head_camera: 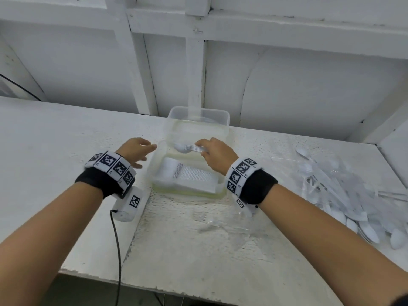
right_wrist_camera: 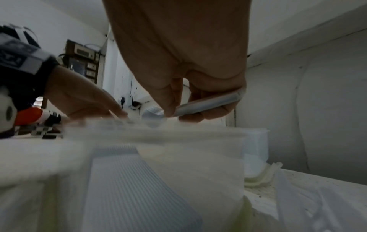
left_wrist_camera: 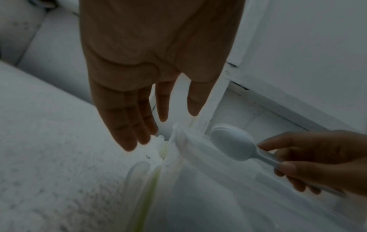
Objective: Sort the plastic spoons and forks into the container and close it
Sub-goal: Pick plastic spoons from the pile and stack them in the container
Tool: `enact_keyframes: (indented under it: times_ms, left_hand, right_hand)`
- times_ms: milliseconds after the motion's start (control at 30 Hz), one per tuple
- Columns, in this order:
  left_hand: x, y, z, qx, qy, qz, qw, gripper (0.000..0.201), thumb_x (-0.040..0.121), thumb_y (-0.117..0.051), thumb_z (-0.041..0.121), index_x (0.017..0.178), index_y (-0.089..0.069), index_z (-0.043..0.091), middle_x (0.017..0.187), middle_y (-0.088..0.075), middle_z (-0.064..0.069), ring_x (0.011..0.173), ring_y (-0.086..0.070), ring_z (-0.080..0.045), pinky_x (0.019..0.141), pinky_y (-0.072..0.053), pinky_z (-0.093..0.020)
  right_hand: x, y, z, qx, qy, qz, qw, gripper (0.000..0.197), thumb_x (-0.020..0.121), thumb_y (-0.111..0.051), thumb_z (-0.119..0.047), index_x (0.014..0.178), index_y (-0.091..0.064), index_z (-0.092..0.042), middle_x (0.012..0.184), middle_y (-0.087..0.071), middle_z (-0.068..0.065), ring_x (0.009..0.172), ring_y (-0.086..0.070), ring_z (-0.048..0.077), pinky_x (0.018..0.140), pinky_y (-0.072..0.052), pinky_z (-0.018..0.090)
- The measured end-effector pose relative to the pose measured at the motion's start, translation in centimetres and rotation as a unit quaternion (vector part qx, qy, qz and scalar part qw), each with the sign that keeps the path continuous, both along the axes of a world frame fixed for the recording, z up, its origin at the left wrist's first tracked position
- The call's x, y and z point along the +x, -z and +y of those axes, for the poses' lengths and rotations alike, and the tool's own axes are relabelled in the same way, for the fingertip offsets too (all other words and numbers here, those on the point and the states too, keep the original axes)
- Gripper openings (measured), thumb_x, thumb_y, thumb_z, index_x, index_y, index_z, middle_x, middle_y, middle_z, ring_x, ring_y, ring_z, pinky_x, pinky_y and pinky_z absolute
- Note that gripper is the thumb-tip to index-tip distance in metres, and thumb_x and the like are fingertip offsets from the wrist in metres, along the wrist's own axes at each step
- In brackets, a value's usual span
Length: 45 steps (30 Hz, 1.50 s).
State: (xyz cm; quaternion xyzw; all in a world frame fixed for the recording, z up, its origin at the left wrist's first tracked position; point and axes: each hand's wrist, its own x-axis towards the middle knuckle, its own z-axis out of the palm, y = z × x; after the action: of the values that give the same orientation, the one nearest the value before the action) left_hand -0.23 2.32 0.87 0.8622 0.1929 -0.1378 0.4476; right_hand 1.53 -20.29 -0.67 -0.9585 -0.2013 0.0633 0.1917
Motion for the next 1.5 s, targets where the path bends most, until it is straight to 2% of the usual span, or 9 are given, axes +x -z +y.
enact_keyframes:
  times_ms: [133,367,433,567,1067,1200,1300,1367,1500]
  left_hand:
    - [-0.1,1.0,0.1,-0.116,-0.016,0.026,0.993,0.024,0.094,-0.054,0.024,0.111,-0.057,0.008,0.097,-0.064,-0.007,0.081,-0.062,-0.022,0.071,-0.053,-0.037]
    - [0.0,1.5,0.4,-0.136,-0.009,0.016,0.991,0.006,0.093,-0.056,0.018,0.089,-0.059,0.015,0.09,-0.062,-0.006,0.074,-0.061,-0.02,0.069,-0.054,-0.037]
    - [0.0,1.4,0.4,-0.136,-0.007,0.015,0.991,0.006,0.093,-0.056,0.018,0.089,-0.059,0.015,0.09,-0.062,-0.006,0.074,-0.061,-0.021,0.069,-0.055,-0.037]
    - [0.1,1.6,0.5,-0.134,-0.004,0.014,0.991,0.006,0.093,-0.057,0.019,0.091,-0.059,0.014,0.091,-0.062,-0.007,0.075,-0.061,-0.021,0.07,-0.055,-0.037]
    - [0.2,1.7,0.4,-0.094,-0.004,0.004,0.996,0.02,0.092,-0.057,0.022,0.109,-0.058,0.01,0.102,-0.064,-0.009,0.081,-0.062,-0.022,0.073,-0.054,-0.035]
    - [0.3,1.0,-0.1,-0.016,-0.013,-0.061,0.998,0.018,0.093,-0.054,0.022,0.107,-0.059,0.012,0.107,-0.063,-0.01,0.091,-0.059,-0.023,0.068,-0.049,-0.032]
    - [0.0,-0.1,-0.9,0.04,-0.006,-0.141,0.989,0.022,0.092,-0.054,0.022,0.108,-0.061,0.01,0.107,-0.063,-0.012,0.096,-0.059,-0.027,0.08,-0.049,-0.039]
    - [-0.6,-1.0,-2.1,0.051,0.008,-0.195,0.979,0.021,0.091,-0.054,0.021,0.107,-0.063,0.01,0.102,-0.064,-0.009,0.093,-0.059,-0.024,0.085,-0.047,-0.038]
    - [-2.4,-2.5,-6.8,0.011,0.091,-0.237,0.967,0.015,0.091,-0.054,0.02,0.103,-0.063,0.016,0.091,-0.064,0.0,0.078,-0.06,-0.015,0.076,-0.047,-0.031]
  right_hand:
    - [0.7,1.3,1.2,-0.059,-0.025,-0.008,0.998,0.035,0.099,-0.038,-0.017,0.134,-0.044,-0.018,0.117,-0.051,0.013,0.099,-0.056,0.032,0.085,-0.047,0.042]
    - [1.3,2.9,1.7,-0.06,-0.032,0.079,0.995,0.035,0.097,-0.043,-0.015,0.131,-0.048,-0.018,0.123,-0.054,0.011,0.111,-0.053,0.029,0.095,-0.042,0.038]
    - [1.6,2.7,1.7,-0.024,-0.021,0.126,0.992,0.035,0.095,-0.047,-0.014,0.129,-0.051,-0.017,0.126,-0.055,0.011,0.117,-0.05,0.026,0.097,-0.039,0.032]
    - [1.9,2.3,1.8,-0.022,-0.026,0.184,0.982,0.036,0.093,-0.052,-0.016,0.128,-0.053,-0.015,0.129,-0.052,0.01,0.118,-0.049,0.023,0.086,-0.034,0.022]
    - [1.6,2.2,1.6,-0.039,-0.032,0.144,0.988,0.039,0.098,-0.041,-0.018,0.136,-0.047,-0.009,0.138,-0.048,0.011,0.127,-0.043,0.024,0.103,-0.029,0.026]
    - [0.8,0.9,0.4,-0.009,-0.029,0.107,0.994,0.037,0.098,-0.042,-0.019,0.134,-0.048,-0.01,0.13,-0.052,0.012,0.12,-0.048,0.024,0.1,-0.032,0.026]
    - [-0.4,-1.1,-1.6,0.03,-0.026,0.07,0.997,0.036,0.098,-0.042,-0.02,0.132,-0.051,-0.012,0.124,-0.054,0.01,0.116,-0.051,0.021,0.096,-0.032,0.022]
    - [-1.5,-2.5,-3.5,0.053,-0.019,0.05,0.997,0.034,0.098,-0.043,-0.02,0.13,-0.053,-0.012,0.122,-0.056,0.007,0.113,-0.052,0.018,0.092,-0.031,0.017]
    - [-4.1,-3.9,-8.5,0.081,0.017,0.023,0.996,0.031,0.097,-0.045,-0.021,0.125,-0.058,-0.014,0.115,-0.06,0.003,0.106,-0.054,0.013,0.082,-0.031,0.012]
